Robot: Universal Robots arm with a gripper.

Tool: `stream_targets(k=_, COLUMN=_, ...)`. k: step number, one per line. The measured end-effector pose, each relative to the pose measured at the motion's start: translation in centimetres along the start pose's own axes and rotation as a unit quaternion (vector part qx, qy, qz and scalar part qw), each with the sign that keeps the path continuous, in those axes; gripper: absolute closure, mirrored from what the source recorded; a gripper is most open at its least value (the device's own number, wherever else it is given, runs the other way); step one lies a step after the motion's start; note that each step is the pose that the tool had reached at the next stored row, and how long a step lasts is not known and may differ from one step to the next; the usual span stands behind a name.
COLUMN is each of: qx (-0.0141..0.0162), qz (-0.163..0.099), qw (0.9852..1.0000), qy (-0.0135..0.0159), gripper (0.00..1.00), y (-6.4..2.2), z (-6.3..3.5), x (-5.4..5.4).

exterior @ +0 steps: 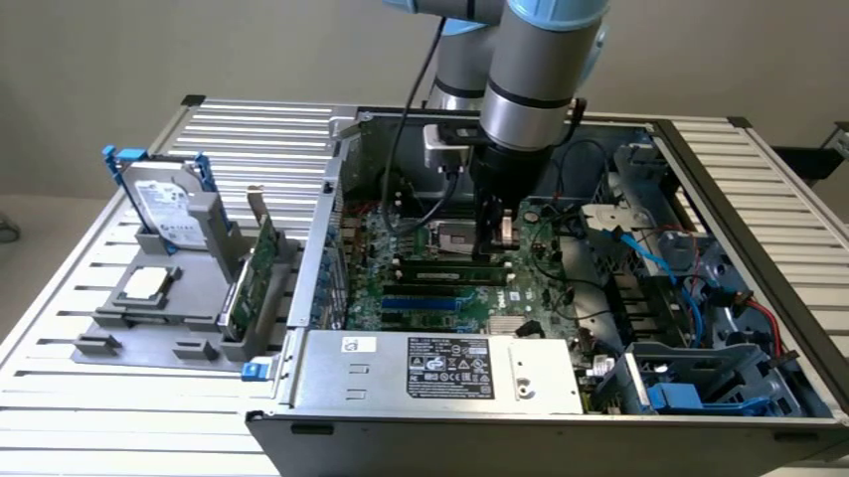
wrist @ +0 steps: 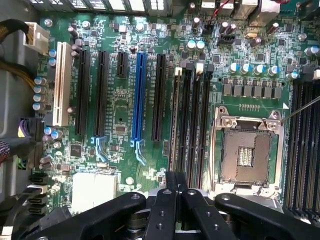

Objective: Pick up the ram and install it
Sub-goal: 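Press down the ram until it locks into place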

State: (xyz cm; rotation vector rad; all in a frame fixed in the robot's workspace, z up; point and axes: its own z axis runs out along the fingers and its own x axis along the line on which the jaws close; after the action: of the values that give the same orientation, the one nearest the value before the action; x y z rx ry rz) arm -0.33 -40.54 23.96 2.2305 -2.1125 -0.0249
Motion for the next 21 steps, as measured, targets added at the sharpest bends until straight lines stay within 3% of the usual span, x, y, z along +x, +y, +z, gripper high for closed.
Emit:
stream_targets(k=7, qx=0.0017, qz=0.01, qw=0.9999, qy=-0.0002, gripper=0.89, y=-0.07, z=1.19, x=0.0)
stream_targets(k=15, qx=0.0014, qz=0.018, qw=0.9998, qy=-0.0009, gripper=0.89, y=-0.09, z=1.6, x=0.0)
stream_targets(k=17, qx=0.002, qz=0.018, qw=0.9998, qy=-0.0025, gripper=0.89, y=-0.08, z=1.1, x=-0.1)
stream_targets(k=21, qx=0.001, qz=0.018, qw=0.9998, qy=-0.001, gripper=0.89, y=0.02, z=-0.83, x=0.1)
